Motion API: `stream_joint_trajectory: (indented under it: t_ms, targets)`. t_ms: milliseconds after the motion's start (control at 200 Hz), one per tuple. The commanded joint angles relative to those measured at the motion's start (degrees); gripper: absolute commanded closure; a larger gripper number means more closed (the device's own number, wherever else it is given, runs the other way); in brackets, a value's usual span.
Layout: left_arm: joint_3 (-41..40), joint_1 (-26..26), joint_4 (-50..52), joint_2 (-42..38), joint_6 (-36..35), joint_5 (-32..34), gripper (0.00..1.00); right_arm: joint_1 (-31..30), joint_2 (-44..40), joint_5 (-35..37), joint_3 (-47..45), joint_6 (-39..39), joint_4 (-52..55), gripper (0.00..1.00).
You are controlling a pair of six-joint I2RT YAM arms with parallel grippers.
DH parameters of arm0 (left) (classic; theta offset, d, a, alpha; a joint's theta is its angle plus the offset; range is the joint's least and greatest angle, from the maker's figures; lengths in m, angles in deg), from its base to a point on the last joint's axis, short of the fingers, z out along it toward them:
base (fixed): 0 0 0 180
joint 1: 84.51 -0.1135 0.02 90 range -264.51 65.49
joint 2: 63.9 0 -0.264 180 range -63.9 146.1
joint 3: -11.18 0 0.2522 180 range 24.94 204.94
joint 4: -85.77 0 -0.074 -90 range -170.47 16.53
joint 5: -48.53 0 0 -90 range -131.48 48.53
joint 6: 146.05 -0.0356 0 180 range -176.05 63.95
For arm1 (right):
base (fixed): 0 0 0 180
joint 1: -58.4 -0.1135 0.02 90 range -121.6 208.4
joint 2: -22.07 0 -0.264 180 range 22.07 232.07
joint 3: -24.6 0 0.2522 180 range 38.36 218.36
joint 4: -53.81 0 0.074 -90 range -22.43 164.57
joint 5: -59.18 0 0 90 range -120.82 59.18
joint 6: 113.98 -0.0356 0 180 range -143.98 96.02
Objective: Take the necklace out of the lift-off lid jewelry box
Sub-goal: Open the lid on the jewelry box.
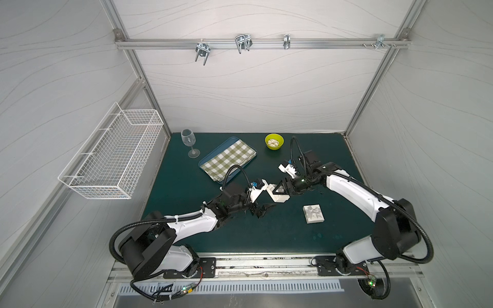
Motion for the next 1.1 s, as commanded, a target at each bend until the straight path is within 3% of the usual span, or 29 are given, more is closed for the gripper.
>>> stream_joint_trajectory:
  t_ms: [0,410,650,1095]
  targets:
    - [2.7,0.1,-3.6,0.8,-0.3,-2.6,0.09,-0.2,-0.9,-1.8,1.0,-0.5,0.6,0.33]
    - [4.5,0.2,-4.0,3.3,1.9,-4.1,0.20,-0.2,0.1,-2.8,1.1,-0.7,-0.1,0.33]
    - [4.1,0.1,-3.7,3.0,1.6,-4.0,0.40,-0.2,0.4,-3.9,1.7,-0.2,0.4,0.23]
    - [0.0,0.1,-5.1,0.2,-0.5,-0.5,0.50,-0.1,1.5,-5.9,2.9,-0.9,-0.1,0.30]
